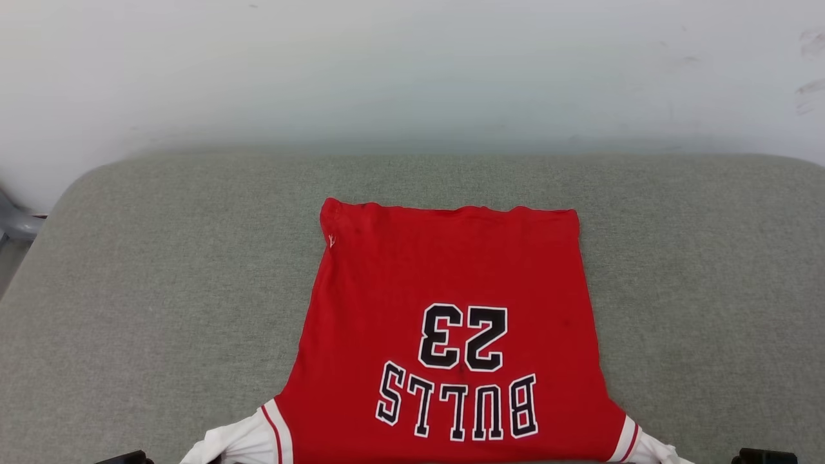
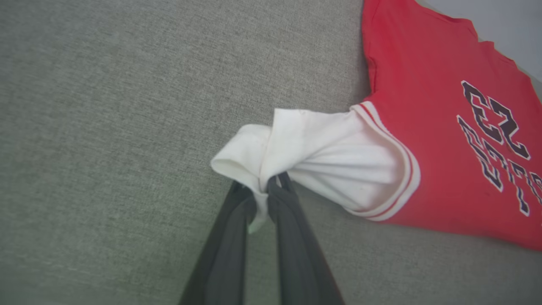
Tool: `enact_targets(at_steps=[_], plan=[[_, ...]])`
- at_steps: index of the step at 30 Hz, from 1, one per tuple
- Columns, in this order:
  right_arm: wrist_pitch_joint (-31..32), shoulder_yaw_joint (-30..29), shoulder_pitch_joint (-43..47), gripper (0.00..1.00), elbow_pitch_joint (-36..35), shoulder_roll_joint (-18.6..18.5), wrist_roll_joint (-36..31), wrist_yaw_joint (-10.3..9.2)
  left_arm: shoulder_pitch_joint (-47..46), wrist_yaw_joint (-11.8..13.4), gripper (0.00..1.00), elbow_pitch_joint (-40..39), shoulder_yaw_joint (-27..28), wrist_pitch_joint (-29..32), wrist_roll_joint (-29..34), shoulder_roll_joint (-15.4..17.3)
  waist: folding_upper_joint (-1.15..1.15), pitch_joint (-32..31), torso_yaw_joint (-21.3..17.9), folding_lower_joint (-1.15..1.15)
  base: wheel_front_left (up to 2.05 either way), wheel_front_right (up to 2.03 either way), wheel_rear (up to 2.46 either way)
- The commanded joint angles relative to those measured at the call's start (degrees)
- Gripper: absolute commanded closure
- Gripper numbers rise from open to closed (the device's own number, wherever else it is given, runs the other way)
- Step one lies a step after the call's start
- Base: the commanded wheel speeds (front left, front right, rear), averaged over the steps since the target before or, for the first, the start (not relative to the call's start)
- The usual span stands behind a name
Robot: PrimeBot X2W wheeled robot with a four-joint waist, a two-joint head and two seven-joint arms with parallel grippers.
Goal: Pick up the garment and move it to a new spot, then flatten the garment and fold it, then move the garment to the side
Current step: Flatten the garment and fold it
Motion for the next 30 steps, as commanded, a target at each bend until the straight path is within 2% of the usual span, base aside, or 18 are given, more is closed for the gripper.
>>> enact_targets(at_steps=[1,3,4,5,11,12,16,23,30], plan=[[1.61,-1.53,1.48,1.0,-2.78,0.66,-1.59,-0.15,1.0,1.06,1.0,-2.56,-0.07,0.23,0.86,0.71,0.0,0.41,0.33,0.01,0.0,0.0,0.0],[3.1,-2.58,2.23,0.53,-5.28,1.57,-2.84,-0.14,1.38,1.71,1.0,-4.95,-0.57,0.3,1.56,0.83,0.0,0.83,0.66,0.01,0.0,0.0,0.0],[3.1,-2.58,2.23,0.53,-5.28,1.57,-2.84,-0.14,1.38,1.71,1.0,-4.95,-0.57,0.3,1.56,0.83,0.0,0.83,0.66,0.01,0.0,0.0,0.0],[3.6,-3.02,2.12,0.0,-6.43,2.04,-2.66,-0.14,1.04,1.93,1.0,-5.88,-0.91,0.58,1.58,0.41,0.0,1.19,0.96,0.01,0.0,0.0,0.0],[3.81,-5.57,-1.81,0.0,-10.51,2.02,-3.28,-0.11,-2.61,2.03,1.0,-8.28,-3.28,0.84,3.74,-0.57,0.0,3.59,2.51,0.01,0.0,0.0,0.0],[2.79,-7.69,-5.92,0.0,-9.95,1.3,-2.98,-0.11,-4.73,1.83,1.0,-8.51,-4.2,-0.3,5.1,-1.29,0.0,5.41,3.38,0.01,0.0,0.0,0.0],[3.41,-9.75,-14.87,0.0,-5.97,-0.71,-1.54,-0.11,-8.53,1.39,1.0,-9.07,-5.48,-1.63,7.06,-2.31,0.0,8.94,4.99,0.01,0.0,0.0,0.0],[9.25,-7.0,-32.57,0.0,3.03,-6.69,2.52,-0.11,-14.54,0.81,1.0,-10.73,-7.68,-3.89,10.38,-4.08,0.0,15.1,8.42,0.01,0.0,0.0,0.0],[20.45,-1.77,-46.58,0.0,10.52,-11.81,4.25,-0.11,-18.18,0.88,1.0,-13.41,-9.23,-5.88,12.61,-5.75,0.0,20.09,12.22,0.01,0.0,0.0,0.0]])
